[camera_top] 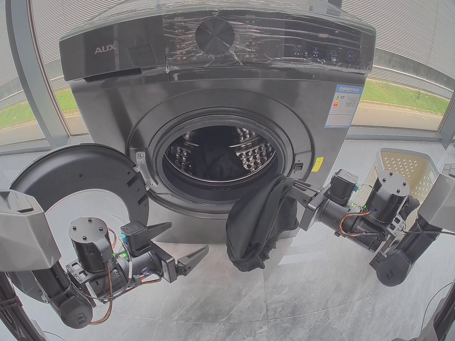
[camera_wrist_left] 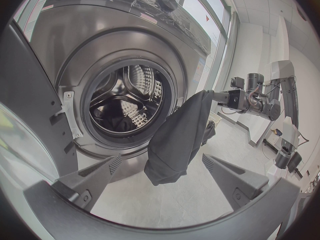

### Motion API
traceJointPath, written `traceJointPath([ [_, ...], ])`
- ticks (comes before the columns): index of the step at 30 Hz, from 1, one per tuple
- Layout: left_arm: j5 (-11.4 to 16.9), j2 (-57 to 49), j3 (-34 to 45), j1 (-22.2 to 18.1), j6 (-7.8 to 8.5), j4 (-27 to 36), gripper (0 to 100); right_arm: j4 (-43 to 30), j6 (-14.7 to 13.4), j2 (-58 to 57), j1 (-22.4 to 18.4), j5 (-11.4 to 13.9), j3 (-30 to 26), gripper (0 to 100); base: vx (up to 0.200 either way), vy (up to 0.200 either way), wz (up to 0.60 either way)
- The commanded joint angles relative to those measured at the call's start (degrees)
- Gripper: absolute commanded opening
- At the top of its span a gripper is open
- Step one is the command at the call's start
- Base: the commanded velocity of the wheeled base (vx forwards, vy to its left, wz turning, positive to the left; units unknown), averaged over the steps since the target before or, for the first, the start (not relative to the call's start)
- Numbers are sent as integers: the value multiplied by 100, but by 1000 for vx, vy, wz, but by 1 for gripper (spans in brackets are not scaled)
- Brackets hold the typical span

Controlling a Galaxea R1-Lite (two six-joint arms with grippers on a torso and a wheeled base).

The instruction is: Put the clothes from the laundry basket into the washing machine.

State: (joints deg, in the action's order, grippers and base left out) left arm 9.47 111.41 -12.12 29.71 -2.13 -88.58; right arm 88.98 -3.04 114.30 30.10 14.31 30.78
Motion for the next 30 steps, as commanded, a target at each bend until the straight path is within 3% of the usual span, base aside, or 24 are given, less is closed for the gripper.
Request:
traceJointPath([
  [1,28,171,25,114,-6,-10,100,41,-4,57,128,-86,121,0,0,0,0],
  [4,28,311,16,193,2,-10,100,41,-57,49,321,-289,279,0,0,0,0],
  [10,28,461,-89,439,11,-28,100,32,-162,49,497,-403,543,0,0,0,0],
  [12,37,469,-133,554,2,-28,100,32,-153,75,541,-623,657,0,0,0,0],
  [16,28,636,-326,633,29,-28,100,32,-162,224,602,-825,807,0,0,0,0],
  [27,-51,1137,-801,545,38,-37,100,32,-162,303,690,-860,842,0,0,0,0],
  [30,-200,1322,-994,439,29,-37,100,32,-171,303,805,-851,859,0,0,0,0],
])
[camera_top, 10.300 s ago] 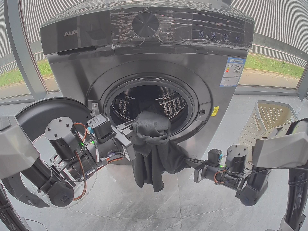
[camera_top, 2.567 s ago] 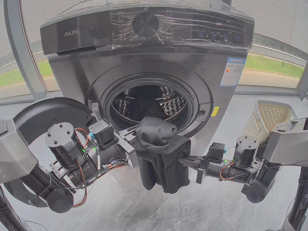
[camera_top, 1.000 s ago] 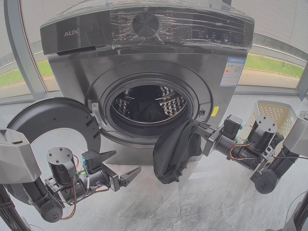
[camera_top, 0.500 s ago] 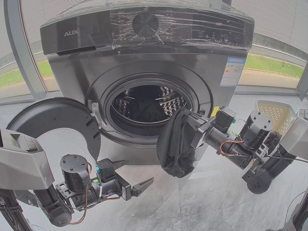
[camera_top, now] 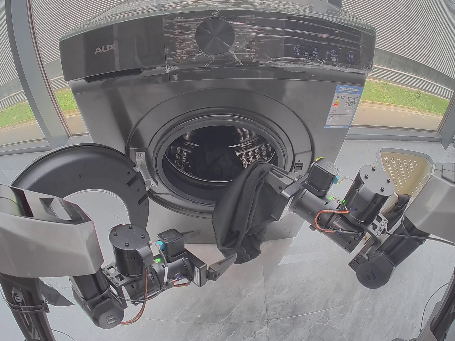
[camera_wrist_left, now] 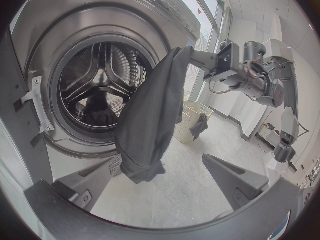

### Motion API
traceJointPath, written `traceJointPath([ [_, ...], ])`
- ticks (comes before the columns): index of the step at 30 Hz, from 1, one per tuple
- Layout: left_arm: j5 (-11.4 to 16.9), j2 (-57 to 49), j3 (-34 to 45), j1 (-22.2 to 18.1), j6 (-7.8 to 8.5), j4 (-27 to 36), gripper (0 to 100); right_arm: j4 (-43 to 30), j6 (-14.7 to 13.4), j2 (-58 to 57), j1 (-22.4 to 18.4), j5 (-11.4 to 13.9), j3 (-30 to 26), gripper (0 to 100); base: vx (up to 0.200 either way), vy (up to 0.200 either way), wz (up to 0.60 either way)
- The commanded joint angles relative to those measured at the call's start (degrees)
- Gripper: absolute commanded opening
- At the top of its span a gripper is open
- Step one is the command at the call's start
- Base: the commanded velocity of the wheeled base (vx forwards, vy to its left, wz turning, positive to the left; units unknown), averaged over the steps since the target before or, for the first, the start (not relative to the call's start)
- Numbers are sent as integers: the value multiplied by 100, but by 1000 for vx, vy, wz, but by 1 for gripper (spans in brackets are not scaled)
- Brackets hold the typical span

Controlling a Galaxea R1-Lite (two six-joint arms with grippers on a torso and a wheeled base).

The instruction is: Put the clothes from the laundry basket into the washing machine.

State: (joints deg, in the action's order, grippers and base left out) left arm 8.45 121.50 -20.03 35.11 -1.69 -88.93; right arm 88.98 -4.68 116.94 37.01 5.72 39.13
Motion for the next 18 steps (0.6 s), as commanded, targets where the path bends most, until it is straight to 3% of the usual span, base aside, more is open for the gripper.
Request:
traceJointPath([
  [1,-142,356,-247,-110,-15,-1,100,32,-6,30,140,8,24,0,0,0,0],
  [6,-291,611,-414,-215,-41,-1,100,32,-6,30,333,8,24,0,0,0,0],
  [18,-282,972,-730,-303,-59,-1,100,41,-42,30,368,-9,16,0,0,0,0],
])
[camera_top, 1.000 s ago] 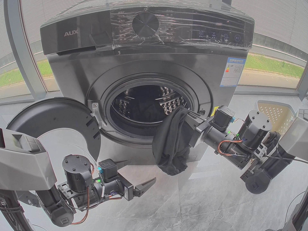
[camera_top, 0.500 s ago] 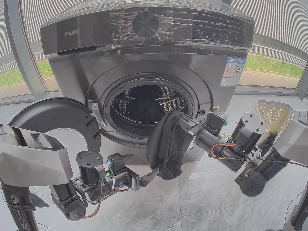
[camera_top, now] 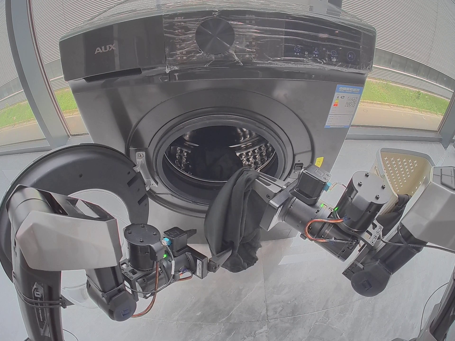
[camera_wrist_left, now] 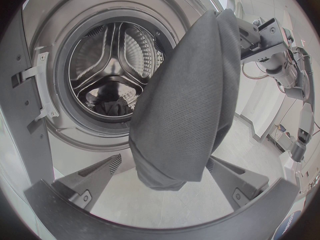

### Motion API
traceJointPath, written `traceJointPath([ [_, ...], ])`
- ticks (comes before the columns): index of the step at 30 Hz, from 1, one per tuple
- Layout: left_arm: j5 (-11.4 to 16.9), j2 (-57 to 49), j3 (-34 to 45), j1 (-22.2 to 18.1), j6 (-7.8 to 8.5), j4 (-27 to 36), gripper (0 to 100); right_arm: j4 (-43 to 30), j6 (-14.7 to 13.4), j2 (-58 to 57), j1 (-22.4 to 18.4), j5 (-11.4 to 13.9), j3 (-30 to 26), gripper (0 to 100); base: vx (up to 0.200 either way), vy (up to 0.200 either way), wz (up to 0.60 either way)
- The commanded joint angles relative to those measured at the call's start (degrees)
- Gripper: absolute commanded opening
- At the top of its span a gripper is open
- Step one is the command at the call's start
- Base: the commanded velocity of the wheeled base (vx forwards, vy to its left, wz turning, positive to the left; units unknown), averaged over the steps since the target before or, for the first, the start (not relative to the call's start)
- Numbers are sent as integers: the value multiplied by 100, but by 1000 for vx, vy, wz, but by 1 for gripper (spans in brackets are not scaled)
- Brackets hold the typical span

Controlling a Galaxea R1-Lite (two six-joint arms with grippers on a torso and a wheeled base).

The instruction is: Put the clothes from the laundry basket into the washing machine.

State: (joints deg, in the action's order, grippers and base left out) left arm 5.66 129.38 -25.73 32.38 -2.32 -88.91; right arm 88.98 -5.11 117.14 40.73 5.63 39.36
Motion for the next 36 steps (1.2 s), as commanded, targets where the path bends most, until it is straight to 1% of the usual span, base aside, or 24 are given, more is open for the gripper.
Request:
traceJointPath([
  [1,-3,219,-204,-39,3,-4,100,41,1,19,-4,-1,-8,0,0,0,0],
  [4,-12,290,-274,-126,-6,-4,100,41,1,11,-4,-1,-8,0,0,0,0],
  [7,-109,325,-318,-197,-6,-4,100,41,-8,11,5,-1,-25,0,0,0,0],
  [8,-179,325,-336,-214,-6,-4,0,41,-8,11,5,-1,-43,0,0,0,0],
  [12,-232,263,-415,-223,-41,-4,0,41,-17,11,-4,8,-69,0,0,0,0],
  [16,-232,246,-573,-232,-41,-13,0,41,-25,19,-21,8,-131,0,0,0,0],
  [21,-232,79,-591,-293,-50,-13,0,41,-34,11,-74,26,-254,0,0,0,0],
  [27,-223,-431,-555,-390,-50,-4,0,41,-43,11,-100,26,-394,0,0,0,0],
  [31,-205,-1125,-476,-381,-50,-4,0,41,-43,19,-232,26,-509,0,0,0,0],
  [33,-205,-1292,-459,-381,-50,-4,0,41,-52,37,-285,26,-526,0,0,0,0],
  [36,-179,-1688,-388,-390,-58,-4,0,41,-61,134,-434,26,-711,0,0,0,0],
])
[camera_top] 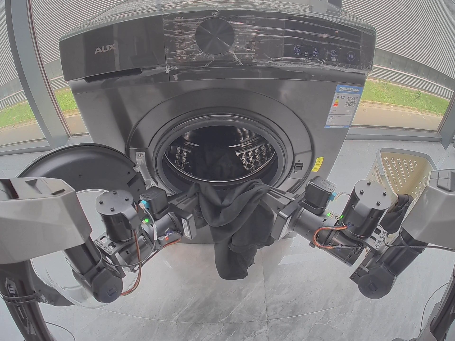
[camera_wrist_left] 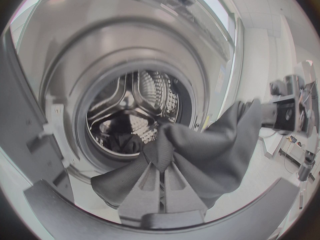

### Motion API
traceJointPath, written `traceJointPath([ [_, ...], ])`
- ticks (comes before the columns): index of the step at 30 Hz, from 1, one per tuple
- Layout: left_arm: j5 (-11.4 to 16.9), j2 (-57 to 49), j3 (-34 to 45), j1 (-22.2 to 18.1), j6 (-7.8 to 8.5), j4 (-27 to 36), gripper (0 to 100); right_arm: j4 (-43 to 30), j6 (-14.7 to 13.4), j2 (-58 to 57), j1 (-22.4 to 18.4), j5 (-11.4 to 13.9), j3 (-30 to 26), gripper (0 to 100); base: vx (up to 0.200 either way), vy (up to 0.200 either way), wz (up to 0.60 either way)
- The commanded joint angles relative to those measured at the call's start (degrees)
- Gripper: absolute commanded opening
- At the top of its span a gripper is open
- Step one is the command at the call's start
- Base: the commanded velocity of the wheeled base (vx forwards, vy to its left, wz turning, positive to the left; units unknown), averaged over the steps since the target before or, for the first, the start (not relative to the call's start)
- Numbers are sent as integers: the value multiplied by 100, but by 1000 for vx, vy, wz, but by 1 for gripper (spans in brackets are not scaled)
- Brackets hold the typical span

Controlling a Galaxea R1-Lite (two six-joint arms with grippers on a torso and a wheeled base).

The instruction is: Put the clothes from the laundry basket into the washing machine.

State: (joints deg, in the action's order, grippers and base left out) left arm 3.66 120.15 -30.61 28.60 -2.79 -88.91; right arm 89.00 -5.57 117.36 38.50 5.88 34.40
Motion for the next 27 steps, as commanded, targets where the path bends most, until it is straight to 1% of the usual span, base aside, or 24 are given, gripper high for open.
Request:
traceJointPath([
  [1,39,-853,117,-12,-11,-4,0,38,-32,156,-264,1,-267,0,0,0,0],
  [6,47,-1328,178,-3,-55,5,0,47,-67,349,-448,1,-417,0,0,0,0],
  [12,39,-1618,90,49,-72,5,0,56,-208,367,-387,-8,-557,0,0,0,0],
  [13,47,-1635,55,58,-72,5,0,56,-216,358,-387,-8,-593,100,0,0,0],
  [16,39,-1635,-68,76,-64,5,0,38,-199,375,-440,-25,-777,100,0,0,0],
  [21,39,-1635,-235,76,-64,5,0,38,-155,490,-484,1,-1454,100,0,0,0],
  [22,39,-1635,-244,76,-64,5,0,38,-155,490,-484,1,-1463,100,0,0,0],
  [23,39,-1626,-261,84,-55,5,0,38,-155,507,-484,1,-1603,100,0,0,0],
  [27,30,-1626,-305,120,-55,5,0,38,-164,586,-501,1,-1612,100,0,0,0],
])
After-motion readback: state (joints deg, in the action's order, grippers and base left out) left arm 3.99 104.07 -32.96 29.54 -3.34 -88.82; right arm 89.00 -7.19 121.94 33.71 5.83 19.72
